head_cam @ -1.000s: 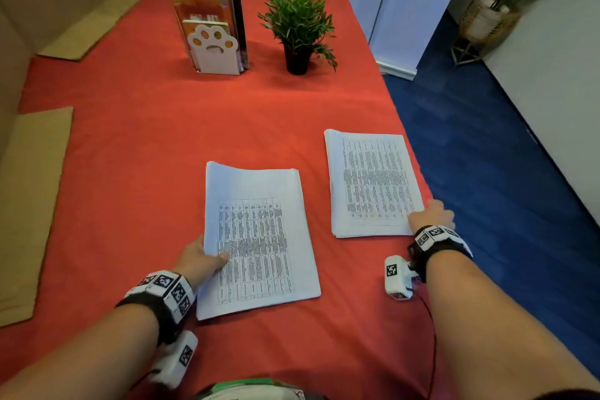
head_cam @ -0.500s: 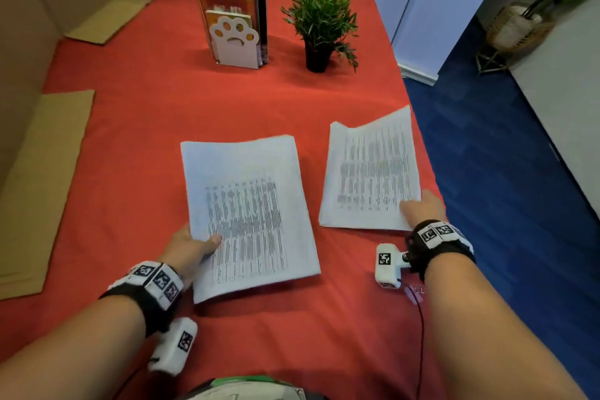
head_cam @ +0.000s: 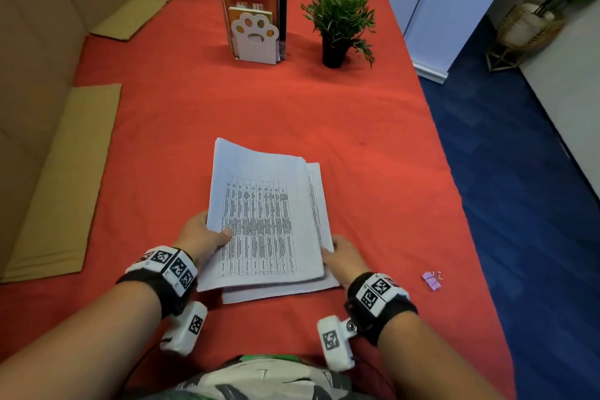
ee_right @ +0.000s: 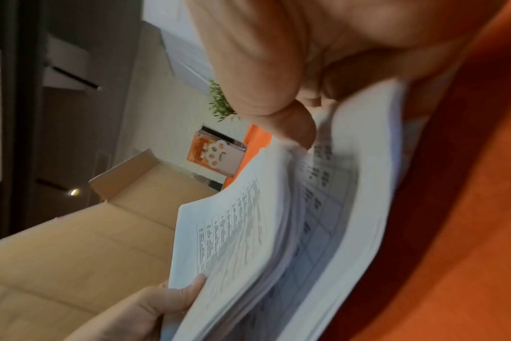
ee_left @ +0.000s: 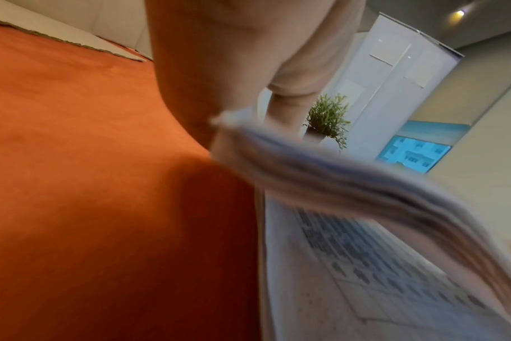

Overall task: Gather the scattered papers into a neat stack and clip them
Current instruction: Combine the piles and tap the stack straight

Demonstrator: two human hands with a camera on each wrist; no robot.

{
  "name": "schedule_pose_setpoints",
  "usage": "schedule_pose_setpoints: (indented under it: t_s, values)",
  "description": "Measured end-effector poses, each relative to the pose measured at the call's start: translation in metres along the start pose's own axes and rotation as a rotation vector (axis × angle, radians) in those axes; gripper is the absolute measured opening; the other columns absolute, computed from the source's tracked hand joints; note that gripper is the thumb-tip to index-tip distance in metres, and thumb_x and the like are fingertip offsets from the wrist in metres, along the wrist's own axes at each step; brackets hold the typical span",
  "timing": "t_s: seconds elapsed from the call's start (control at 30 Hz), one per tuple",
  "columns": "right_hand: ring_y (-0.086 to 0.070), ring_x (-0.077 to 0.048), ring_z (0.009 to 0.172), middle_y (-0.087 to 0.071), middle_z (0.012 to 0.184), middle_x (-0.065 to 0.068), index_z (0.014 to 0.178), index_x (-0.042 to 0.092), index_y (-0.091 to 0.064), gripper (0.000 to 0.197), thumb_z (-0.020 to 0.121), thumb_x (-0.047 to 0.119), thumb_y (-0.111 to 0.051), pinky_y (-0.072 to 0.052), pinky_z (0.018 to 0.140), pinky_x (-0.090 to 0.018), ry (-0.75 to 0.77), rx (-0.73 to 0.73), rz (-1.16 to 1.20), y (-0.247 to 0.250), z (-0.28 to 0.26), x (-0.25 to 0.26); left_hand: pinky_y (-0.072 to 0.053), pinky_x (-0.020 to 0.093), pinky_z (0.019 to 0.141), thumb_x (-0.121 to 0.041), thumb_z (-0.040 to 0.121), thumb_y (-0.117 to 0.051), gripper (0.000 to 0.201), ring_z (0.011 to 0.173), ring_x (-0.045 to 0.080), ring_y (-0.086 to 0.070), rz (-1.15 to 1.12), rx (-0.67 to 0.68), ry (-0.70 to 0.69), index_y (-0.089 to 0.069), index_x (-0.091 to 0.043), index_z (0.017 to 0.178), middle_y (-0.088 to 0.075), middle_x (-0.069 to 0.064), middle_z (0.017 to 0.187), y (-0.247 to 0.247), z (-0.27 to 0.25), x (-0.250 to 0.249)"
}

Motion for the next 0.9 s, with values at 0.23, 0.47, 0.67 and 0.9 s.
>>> schedule_pose_setpoints:
  t_s: [0.23, 0.47, 0.67, 0.9]
  values:
    - [-0.053, -0.032, 0.114, -0.057, 0.123, -0.019, 0.127, 0.006, -0.053, 0.046, 0.086, -0.004, -0.036, -0.041, 0.092, -0.029, 0.149, -0.087, -0.406, 0.014, 0.006, 0.018, -0.052, 0.046, 0.090, -0.008, 0.081, -0.069, 0.040, 0.096, 0.029, -0.065, 0.039, -0.010, -0.027, -0.055, -0.009, 0.118, -0.067, 0.008, 0.109, -0.010, -0.009, -0.001]
    - [-0.057, -0.035, 0.098, -0.056, 0.112, -0.023, 0.101, -0.002, -0.060, 0.034, 0.078, -0.009, -0.036, -0.043, 0.081, -0.030, 0.142, -0.081, -0.452, 0.003, 0.008, 0.017, -0.047, 0.043, 0.098, -0.020, 0.080, -0.069, 0.050, 0.111, 0.033, -0.058, 0.302, -0.040, -0.135, -0.049, -0.005, 0.124, -0.059, 0.015, 0.122, -0.028, -0.016, -0.004]
    - [-0.054, -0.035, 0.113, -0.056, 0.123, -0.025, 0.116, -0.005, -0.055, 0.030, 0.093, 0.006, -0.038, -0.042, 0.092, -0.034, 0.083, -0.142, -0.463, 0.013, 0.014, 0.030, -0.030, 0.045, 0.108, -0.028, 0.091, -0.050, 0.050, 0.130, 0.040, -0.033, 0.490, -0.171, -0.031, -0.038, -0.006, 0.134, -0.032, 0.020, 0.142, -0.019, -0.011, -0.015]
    - [-0.059, -0.027, 0.099, -0.060, 0.101, -0.008, 0.117, 0.004, -0.052, 0.037, 0.084, -0.008, -0.040, -0.040, 0.077, -0.023, 0.083, -0.076, -0.095, -0.015, -0.001, 0.037, -0.038, 0.029, 0.085, -0.001, 0.092, -0.036, 0.044, 0.107, 0.031, -0.055, 0.173, -0.132, -0.138, -0.040, -0.012, 0.135, -0.056, 0.016, 0.128, -0.023, -0.012, -0.018]
Point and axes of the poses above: each hand's wrist, its own z-axis towards the middle knuckle, its own y-axis out of the back of the hand, x = y × z, the point moved 2 cm from there along z, towards the middle knuckle
